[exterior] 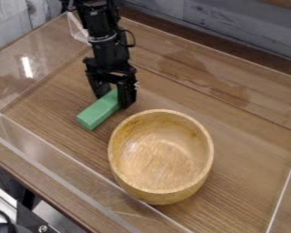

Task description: Put the green block in the brown bowl

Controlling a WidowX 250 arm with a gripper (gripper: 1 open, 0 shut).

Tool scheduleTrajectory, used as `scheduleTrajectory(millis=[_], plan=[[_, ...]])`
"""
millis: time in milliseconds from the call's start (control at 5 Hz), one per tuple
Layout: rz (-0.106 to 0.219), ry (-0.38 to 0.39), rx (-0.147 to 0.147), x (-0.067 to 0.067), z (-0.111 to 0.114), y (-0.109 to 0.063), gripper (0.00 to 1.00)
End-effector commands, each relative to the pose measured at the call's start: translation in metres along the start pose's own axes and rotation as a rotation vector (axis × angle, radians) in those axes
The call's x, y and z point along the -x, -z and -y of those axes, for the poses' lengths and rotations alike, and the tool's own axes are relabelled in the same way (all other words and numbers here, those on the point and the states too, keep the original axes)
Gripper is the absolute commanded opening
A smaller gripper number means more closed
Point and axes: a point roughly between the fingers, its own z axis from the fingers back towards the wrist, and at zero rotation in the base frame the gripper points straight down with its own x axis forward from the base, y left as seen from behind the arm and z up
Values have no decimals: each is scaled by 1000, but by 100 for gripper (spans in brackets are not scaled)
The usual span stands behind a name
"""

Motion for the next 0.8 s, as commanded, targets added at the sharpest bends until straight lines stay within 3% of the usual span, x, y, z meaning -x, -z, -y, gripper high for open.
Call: scheduleTrajectory(millis=[0, 600], plan=[[-9, -11, 8, 4, 1, -3, 0], [-18, -47, 36, 7, 7, -18, 0]])
